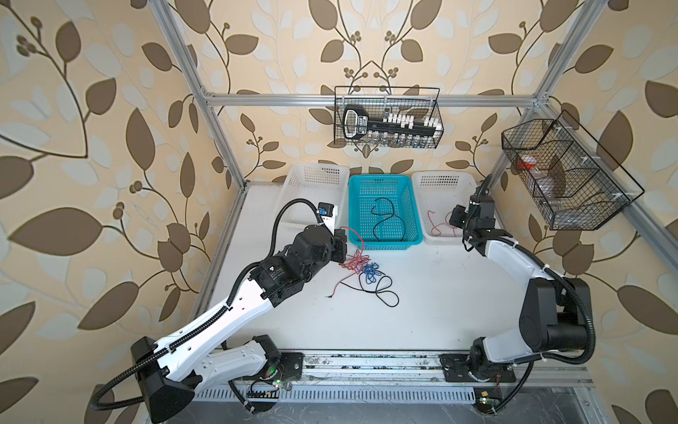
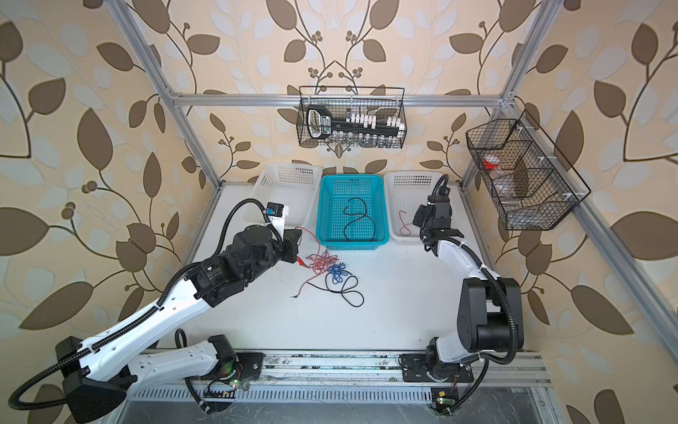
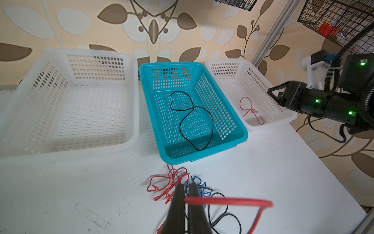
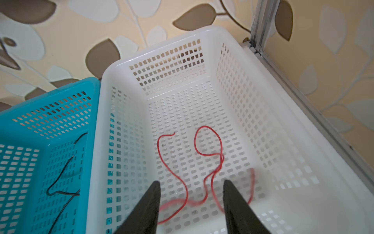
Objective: Untangle and sort cables by color
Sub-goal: Place the cable in the container.
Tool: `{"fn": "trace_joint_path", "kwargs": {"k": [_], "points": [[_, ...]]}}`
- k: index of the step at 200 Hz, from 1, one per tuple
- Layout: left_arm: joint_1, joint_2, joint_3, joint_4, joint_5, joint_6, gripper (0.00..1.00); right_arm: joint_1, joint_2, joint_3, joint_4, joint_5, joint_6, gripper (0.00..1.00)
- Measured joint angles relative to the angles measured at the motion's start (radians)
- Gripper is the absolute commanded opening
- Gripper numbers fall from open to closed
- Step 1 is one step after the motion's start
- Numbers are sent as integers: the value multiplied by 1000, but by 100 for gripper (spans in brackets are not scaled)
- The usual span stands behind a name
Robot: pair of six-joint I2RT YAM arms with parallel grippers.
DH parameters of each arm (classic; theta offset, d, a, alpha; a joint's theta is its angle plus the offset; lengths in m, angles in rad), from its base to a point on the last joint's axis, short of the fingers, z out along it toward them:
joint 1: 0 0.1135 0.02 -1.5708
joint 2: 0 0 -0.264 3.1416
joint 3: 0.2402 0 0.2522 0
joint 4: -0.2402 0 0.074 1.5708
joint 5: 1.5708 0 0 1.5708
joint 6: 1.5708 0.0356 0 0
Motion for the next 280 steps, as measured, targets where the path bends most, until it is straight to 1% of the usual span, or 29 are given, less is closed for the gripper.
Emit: {"fn": "trace_joint_path", "kwargs": {"k": [37, 55, 72, 124, 165, 179, 199, 221, 243, 280], "points": [[0, 7, 0, -1, 0, -2, 0, 2, -44, -6, 2, -45, -15, 59], [0, 16, 0, -2, 1, -3, 0, 16, -110, -41, 15, -81, -19, 59], [0, 25, 0, -3, 2, -4, 0, 55, -178, -92, 24, -116, -27, 60], [0, 43, 3, -7, 16, -4, 0, 231, -315, -255, 31, -216, -32, 63], [0, 66, 31, -11, 19, -4, 0, 436, -405, -321, 19, -275, -40, 67], [0, 71, 39, -11, 23, -5, 0, 504, -433, -336, 19, -291, -54, 74], [0, 74, 52, -11, 42, -5, 0, 599, -468, -369, 33, -302, -84, 78], [0, 74, 68, -11, 63, -7, 0, 686, -482, -407, 62, -316, -110, 80], [0, 75, 87, -11, 80, -7, 0, 739, -468, -444, 114, -327, -117, 80], [0, 74, 116, -11, 124, -23, 0, 799, -341, -460, 225, -310, -112, 80]]}}
